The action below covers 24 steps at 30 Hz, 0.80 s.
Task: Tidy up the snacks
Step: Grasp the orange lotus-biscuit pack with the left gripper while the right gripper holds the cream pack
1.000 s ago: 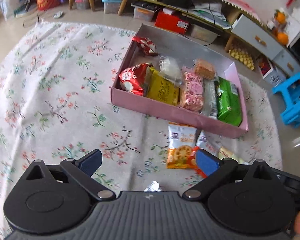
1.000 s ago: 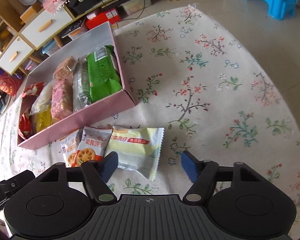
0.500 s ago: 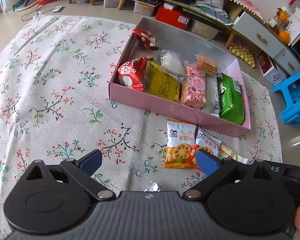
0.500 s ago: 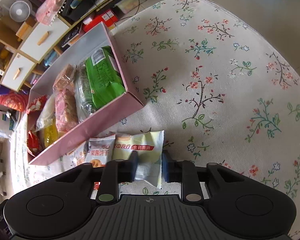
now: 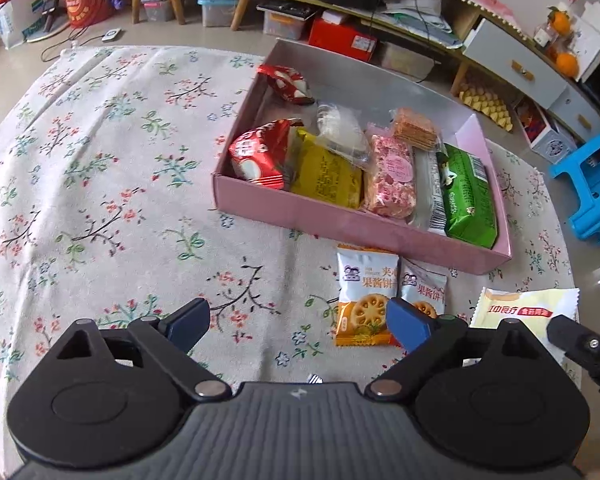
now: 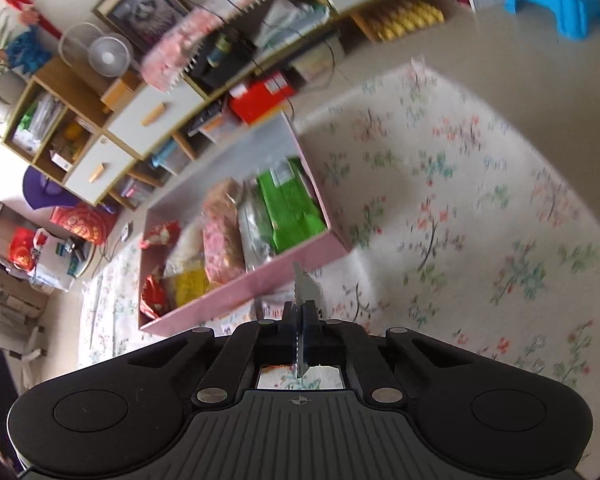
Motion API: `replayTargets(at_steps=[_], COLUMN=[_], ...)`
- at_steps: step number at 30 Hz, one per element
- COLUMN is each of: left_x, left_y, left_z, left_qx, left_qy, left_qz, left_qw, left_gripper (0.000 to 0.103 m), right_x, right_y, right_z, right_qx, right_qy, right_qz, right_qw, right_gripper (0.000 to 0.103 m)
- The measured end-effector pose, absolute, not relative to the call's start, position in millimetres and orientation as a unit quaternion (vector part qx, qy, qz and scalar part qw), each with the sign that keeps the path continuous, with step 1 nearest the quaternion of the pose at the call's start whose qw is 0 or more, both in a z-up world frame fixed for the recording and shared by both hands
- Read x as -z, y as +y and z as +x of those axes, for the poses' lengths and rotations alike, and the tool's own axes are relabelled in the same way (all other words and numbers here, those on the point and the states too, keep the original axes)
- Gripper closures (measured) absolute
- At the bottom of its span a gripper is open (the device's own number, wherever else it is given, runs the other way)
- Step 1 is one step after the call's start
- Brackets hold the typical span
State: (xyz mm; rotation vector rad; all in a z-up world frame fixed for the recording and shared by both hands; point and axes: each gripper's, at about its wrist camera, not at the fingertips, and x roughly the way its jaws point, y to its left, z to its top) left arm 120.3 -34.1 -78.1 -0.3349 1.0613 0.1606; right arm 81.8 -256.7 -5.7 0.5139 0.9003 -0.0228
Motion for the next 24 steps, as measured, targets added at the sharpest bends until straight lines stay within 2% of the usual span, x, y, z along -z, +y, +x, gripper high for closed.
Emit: replayTargets(at_steps=[16,19,21,23,24], left_x=[109,111,111,112,111], left_y=[-52,-57,-63,-69,-70], left_z=[148,149,150,153,153], left_qx=[-0.061,-0.066,-0.067,-0.062,-0.054], left_qy=[0.510,0.503,0.499,0.499,0.498], left_qz=[-0.172,-0.148,-0.129,-0.111,-0.111], left_qw=[0.841,0.849,0.854,0.857,0.858], left_gripper=[0.010,0.011,0.017,0.039,0.042], right_x=[-15,-18,-18,-17,-18], right_y=[-256,-256,-256,-256,-256], right_z=[70,68,69,70,70], right_qx=[-0.022,-0.027,-0.030,-0.032,-0.031], right_qy=[0.395,0.391,0.390,0.391,0.391], right_qz=[0.233,0.233,0.234,0.235,0.235], right_qw=[0.888,0.890,0.890,0.889,0.890], right_gripper=[0.101,0.101,0.101,0.101,0.101])
